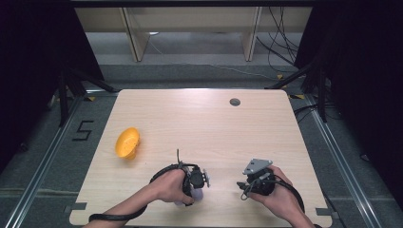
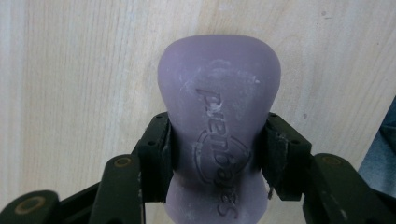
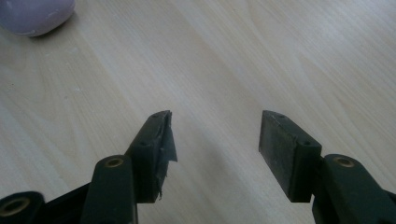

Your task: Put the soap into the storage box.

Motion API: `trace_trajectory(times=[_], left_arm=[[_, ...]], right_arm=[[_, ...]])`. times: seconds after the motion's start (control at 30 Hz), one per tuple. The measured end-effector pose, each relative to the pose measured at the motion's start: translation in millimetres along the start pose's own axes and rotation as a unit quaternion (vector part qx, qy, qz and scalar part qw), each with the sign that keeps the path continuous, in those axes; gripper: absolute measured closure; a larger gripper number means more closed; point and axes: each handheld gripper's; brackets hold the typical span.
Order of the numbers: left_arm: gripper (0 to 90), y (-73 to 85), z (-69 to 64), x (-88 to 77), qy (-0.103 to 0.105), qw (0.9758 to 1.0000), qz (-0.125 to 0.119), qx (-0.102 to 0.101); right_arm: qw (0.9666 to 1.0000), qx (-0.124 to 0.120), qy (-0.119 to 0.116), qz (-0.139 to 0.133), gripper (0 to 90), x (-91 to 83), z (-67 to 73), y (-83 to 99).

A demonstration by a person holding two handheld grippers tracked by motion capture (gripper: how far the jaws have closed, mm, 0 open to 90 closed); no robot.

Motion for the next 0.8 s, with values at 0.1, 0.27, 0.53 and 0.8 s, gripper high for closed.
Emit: trace_trajectory(times=[0.1, 0.27, 0.53, 0.8], left_arm=[[49.0, 2.1, -0.7, -0.4, 0.004, 0.9998, 0.001, -0.018], [49.1, 6.3, 0.2, -0.5, 0.005, 0.9992, -0.010, -0.039], [49.2, 10.2, 0.2, -1.4, 0.003, 0.9965, -0.018, -0.081], [49.2, 13.1, 3.8, -3.7, 0.024, 0.9888, -0.039, -0.142]], right_arm=[[1.0000, 0.001, 0.000, 0.001, 44.5, 0.0, 0.2, 0.0], [1.0000, -0.003, 0.002, -0.002, 44.2, 0.5, -0.5, -0.2], [1.0000, -0.003, 0.002, -0.002, 43.8, 0.7, -0.6, -0.1], [1.0000, 0.000, 0.004, -0.003, 43.7, 0.5, -0.7, 0.0]])
Point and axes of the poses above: each handheld gripper's, and its own axes: x roughly forward along the jaws, y roughly out of its underside, z roughly to its left, and after that the axes turned 6 degrees about x, right-handed
